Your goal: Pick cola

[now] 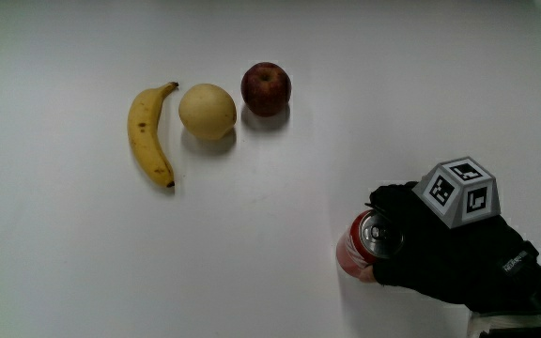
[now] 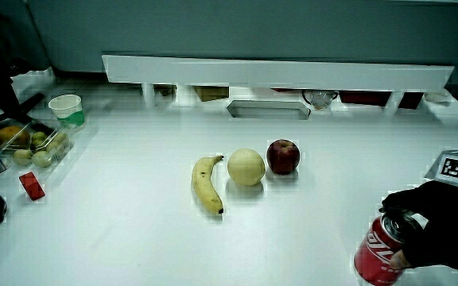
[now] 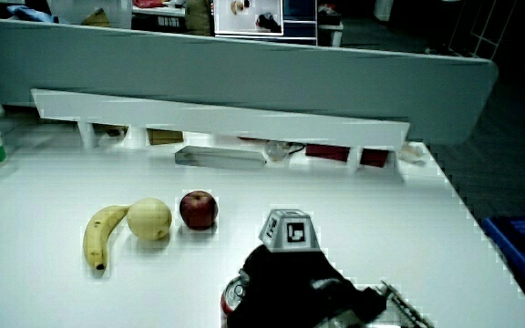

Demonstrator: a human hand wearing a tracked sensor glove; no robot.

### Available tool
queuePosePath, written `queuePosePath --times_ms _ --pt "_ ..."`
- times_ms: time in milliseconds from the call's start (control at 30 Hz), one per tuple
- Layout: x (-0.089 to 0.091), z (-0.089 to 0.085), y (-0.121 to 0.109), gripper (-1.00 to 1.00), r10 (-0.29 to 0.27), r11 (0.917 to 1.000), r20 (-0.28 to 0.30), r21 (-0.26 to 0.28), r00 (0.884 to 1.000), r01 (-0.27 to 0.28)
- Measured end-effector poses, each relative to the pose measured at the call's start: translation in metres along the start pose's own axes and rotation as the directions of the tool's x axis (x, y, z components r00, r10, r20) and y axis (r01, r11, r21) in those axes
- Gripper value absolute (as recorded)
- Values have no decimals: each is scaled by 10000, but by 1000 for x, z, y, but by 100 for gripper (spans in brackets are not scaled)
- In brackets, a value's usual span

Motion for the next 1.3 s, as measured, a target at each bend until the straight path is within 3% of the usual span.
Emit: queuePosePath --times_ms 100,133,167,200,233,267,300,367,433,467,600,633,700,733,767,900,933,1100,1233,1267,1300 --pt "9 3 -2 0 -273 9996 -13 29 9996 273" --pt "17 -2 0 0 -269 9993 -497 -257 9984 256" --pt "17 3 -2 0 -502 9987 -18 -16 9987 502" --pt "22 2 -2 0 -490 9987 -465 -155 9977 483" --pt "26 2 -2 0 -670 9977 -533 -114 9963 664" --pt "30 1 -2 0 -826 9964 -39 -203 9966 825" --pt "36 2 -2 0 -840 9962 -627 -271 9945 825" --pt "45 3 -4 0 -1195 9927 -330 -222 9923 1188" --pt "56 4 -6 0 -1369 9904 -942 -306 9861 1346" --pt "59 6 -7 0 -1633 9862 -437 -350 9856 1618" --pt "77 6 -10 0 -2150 9756 -242 -507 9763 2136" --pt "83 5 -11 0 -2265 9722 -520 -720 9726 2226" --pt "93 3 -13 0 -2701 9605 -341 -792 9622 2668" --pt "97 3 -14 0 -2653 9609 -718 -1013 9615 2576" --pt "103 1 -15 0 -2921 9520 -347 -1062 9558 2870" --pt "122 -5 -20 0 -3508 9281 -328 -1453 9359 3428" --pt "126 -6 -22 0 -3510 9271 -436 -1568 9354 3406" --pt "145 -13 -28 0 -4082 9002 -278 -1781 9125 3973" --pt "155 -17 -32 0 -4199 8917 -500 -2085 9062 4017" --pt "159 -18 -33 0 -4342 8833 -341 -2120 9002 4181" --pt "162 -19 -34 0 -4398 8809 -300 -2089 8976 4247"
